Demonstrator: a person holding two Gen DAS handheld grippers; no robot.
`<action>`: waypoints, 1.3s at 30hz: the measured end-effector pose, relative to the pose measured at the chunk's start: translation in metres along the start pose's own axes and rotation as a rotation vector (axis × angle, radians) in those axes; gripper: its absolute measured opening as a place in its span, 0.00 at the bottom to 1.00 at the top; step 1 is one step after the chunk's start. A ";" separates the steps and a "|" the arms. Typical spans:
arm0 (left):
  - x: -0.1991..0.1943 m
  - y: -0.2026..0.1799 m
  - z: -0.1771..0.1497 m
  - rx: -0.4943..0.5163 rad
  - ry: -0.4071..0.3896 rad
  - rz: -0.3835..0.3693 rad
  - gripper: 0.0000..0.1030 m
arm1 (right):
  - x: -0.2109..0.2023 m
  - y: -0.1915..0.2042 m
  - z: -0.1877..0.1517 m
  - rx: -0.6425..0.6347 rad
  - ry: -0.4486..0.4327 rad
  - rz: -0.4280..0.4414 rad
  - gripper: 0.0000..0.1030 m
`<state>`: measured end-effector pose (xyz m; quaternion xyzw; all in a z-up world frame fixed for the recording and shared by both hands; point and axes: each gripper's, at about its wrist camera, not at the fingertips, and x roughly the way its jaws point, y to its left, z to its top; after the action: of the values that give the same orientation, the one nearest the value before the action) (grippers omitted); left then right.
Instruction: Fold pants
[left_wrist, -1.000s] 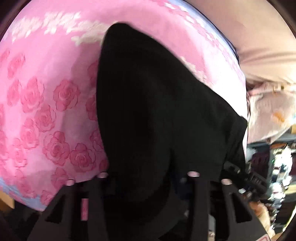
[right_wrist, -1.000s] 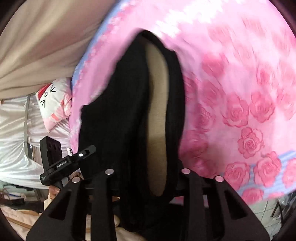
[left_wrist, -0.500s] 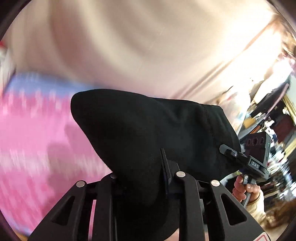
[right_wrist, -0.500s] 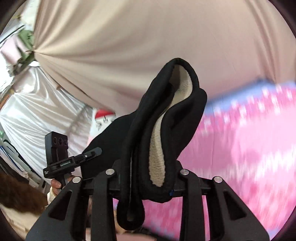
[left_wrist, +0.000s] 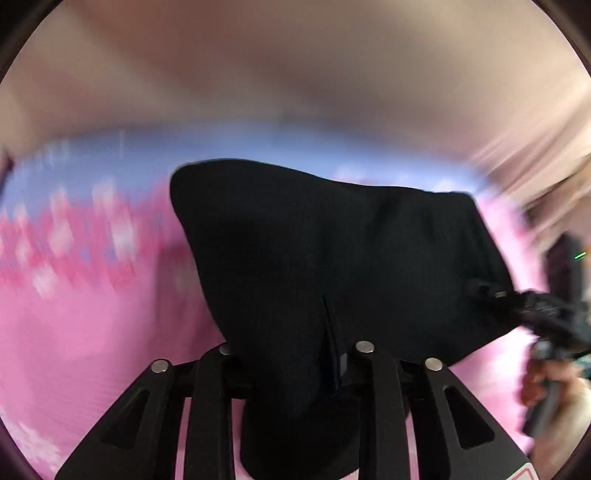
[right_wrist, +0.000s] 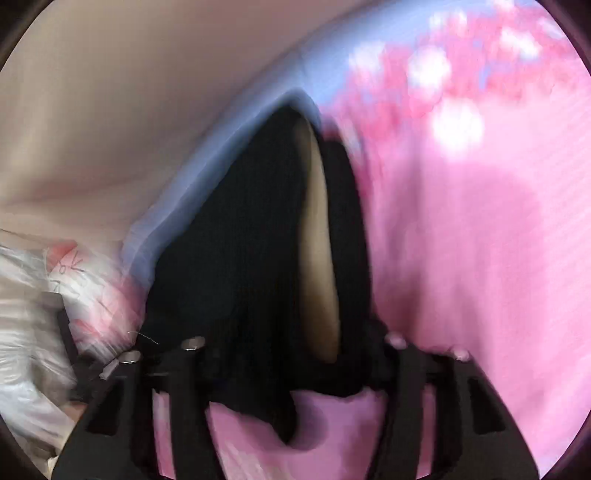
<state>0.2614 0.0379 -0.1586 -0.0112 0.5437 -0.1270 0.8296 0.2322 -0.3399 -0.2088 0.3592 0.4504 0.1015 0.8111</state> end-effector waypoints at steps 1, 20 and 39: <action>0.000 0.006 -0.010 -0.008 -0.077 0.020 0.54 | -0.003 -0.007 -0.004 0.037 -0.003 -0.003 0.67; -0.144 -0.047 -0.049 0.063 -0.083 0.413 0.72 | 0.073 0.168 -0.080 -0.382 -0.076 -0.450 0.68; -0.123 -0.078 -0.080 -0.012 0.041 0.382 0.72 | 0.098 0.188 -0.106 -0.387 -0.072 -0.477 0.68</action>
<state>0.1278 -0.0006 -0.0686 0.0901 0.5534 0.0359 0.8272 0.2331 -0.1042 -0.1824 0.0853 0.4653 -0.0206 0.8808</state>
